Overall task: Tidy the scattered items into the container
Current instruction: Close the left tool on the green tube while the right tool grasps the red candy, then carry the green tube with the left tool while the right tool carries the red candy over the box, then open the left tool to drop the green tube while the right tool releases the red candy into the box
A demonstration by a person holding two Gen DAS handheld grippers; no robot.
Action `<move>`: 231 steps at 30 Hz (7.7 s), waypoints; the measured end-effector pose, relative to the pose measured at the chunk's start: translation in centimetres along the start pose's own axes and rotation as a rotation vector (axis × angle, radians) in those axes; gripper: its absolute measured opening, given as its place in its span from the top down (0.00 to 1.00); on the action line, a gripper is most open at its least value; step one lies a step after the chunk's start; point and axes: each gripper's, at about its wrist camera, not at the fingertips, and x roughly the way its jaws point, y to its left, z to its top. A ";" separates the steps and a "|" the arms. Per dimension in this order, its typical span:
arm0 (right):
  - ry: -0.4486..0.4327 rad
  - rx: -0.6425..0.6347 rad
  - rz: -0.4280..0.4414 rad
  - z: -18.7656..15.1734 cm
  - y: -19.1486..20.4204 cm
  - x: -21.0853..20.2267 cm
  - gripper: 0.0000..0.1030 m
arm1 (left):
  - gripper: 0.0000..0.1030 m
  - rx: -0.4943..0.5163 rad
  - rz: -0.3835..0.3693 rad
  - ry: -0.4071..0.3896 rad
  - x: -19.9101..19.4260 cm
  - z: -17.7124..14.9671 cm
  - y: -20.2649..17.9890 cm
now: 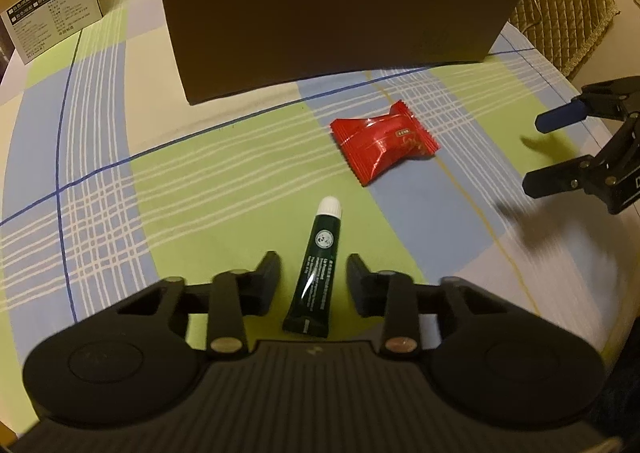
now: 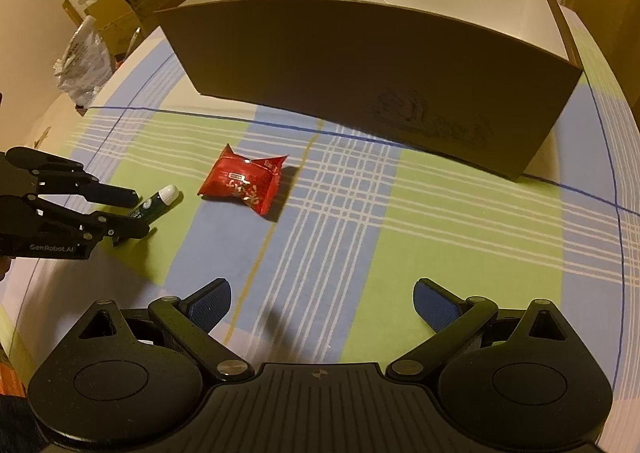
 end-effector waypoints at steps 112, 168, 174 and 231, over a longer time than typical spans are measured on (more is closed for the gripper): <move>-0.088 -0.032 0.005 -4.1 -0.3 -3.0 0.66 | 0.87 0.075 0.010 -0.025 -1.8 1.3 -7.4; -0.267 0.017 -0.020 7.1 -5.1 -9.0 0.65 | 0.87 0.117 0.064 -0.259 -7.5 13.3 -1.8; -0.318 0.038 -0.030 9.1 -6.3 -9.8 0.65 | 0.87 0.117 0.084 -0.281 -7.9 15.2 -0.3; -0.243 0.108 0.022 14.1 -10.3 -2.8 0.65 | 0.87 0.129 -0.056 0.035 5.3 22.6 3.7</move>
